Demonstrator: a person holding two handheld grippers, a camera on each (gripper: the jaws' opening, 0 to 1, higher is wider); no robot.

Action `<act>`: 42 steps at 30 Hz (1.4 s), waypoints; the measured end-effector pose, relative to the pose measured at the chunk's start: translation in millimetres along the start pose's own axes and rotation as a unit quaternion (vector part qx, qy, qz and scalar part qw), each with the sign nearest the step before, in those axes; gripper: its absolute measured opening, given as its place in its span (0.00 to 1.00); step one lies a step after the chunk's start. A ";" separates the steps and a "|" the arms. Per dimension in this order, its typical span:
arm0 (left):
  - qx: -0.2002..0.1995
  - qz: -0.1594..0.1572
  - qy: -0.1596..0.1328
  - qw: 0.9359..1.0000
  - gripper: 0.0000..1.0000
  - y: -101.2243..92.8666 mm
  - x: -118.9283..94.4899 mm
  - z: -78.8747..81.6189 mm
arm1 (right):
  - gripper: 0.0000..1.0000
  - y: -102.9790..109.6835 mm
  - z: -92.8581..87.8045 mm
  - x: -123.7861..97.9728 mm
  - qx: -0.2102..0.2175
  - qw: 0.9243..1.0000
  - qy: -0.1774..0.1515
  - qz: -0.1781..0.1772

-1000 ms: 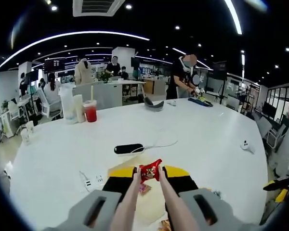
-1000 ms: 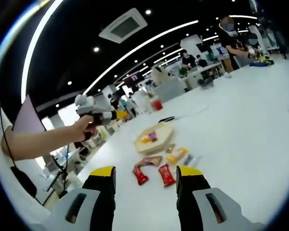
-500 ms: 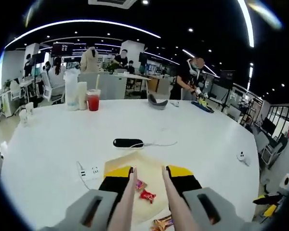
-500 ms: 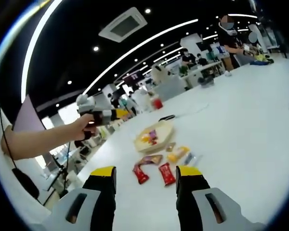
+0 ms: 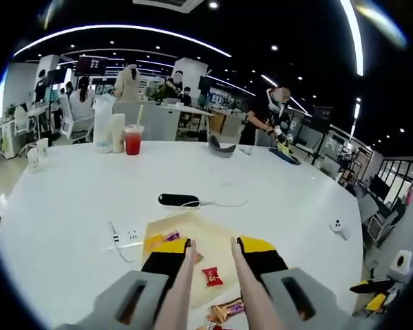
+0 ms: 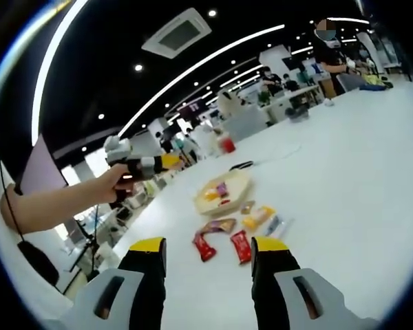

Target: Place the target food into the container with the food tongs after gripping and lifting it, then release it inside without dropping or visibly crushing the food.

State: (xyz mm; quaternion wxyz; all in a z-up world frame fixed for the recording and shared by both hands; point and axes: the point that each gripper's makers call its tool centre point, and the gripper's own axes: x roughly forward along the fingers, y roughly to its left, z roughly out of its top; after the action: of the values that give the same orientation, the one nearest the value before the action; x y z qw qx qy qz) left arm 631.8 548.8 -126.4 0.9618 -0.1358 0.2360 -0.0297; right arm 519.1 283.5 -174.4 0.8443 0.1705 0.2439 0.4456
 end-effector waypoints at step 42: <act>0.000 0.009 -0.053 0.999 0.26 -5.9 -60.8 -16.6 | 0.48 18.7 -17.0 1.5 -0.036 0.998 0.038 0.038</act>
State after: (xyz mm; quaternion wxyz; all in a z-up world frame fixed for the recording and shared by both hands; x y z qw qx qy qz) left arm 570.2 546.5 -111.9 0.9731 -0.1347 0.1861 -0.0142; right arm 497.7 296.1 -179.3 0.8228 0.1323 0.2528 0.4915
